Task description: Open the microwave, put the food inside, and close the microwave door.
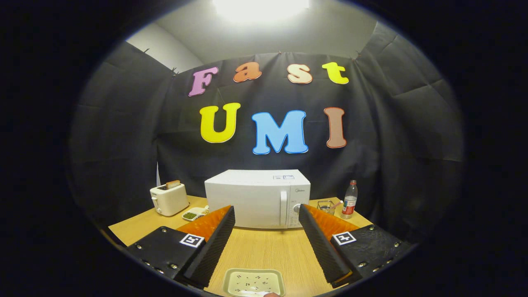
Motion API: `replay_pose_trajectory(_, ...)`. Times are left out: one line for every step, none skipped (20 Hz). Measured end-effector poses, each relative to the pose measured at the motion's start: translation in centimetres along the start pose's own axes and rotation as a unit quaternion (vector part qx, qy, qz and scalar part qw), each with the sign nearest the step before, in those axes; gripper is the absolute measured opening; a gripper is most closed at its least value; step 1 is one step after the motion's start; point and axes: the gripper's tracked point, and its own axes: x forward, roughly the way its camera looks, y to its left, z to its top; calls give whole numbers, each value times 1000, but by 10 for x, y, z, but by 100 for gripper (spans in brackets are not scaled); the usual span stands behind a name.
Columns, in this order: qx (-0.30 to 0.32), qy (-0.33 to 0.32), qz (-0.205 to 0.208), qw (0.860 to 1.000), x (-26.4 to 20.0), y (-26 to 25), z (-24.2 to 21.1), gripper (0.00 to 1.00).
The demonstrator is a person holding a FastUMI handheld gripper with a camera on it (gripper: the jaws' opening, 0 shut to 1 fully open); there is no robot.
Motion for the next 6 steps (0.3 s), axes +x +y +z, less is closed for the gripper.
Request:
replay_pose_trajectory(-4,-4,1,1000,0,1,3,97)
replay_pose_trajectory(-8,-7,3,1000,0,2,5,97)
replay_pose_trajectory(-11,-10,4,1000,1,4,6,97)
replay_pose_trajectory(-13,-12,7,1000,0,5,8,97)
replay_pose_trajectory(-12,-14,8,1000,1,6,10,97)
replay_pose_trajectory(-12,-15,10,1000,0,10,12,97)
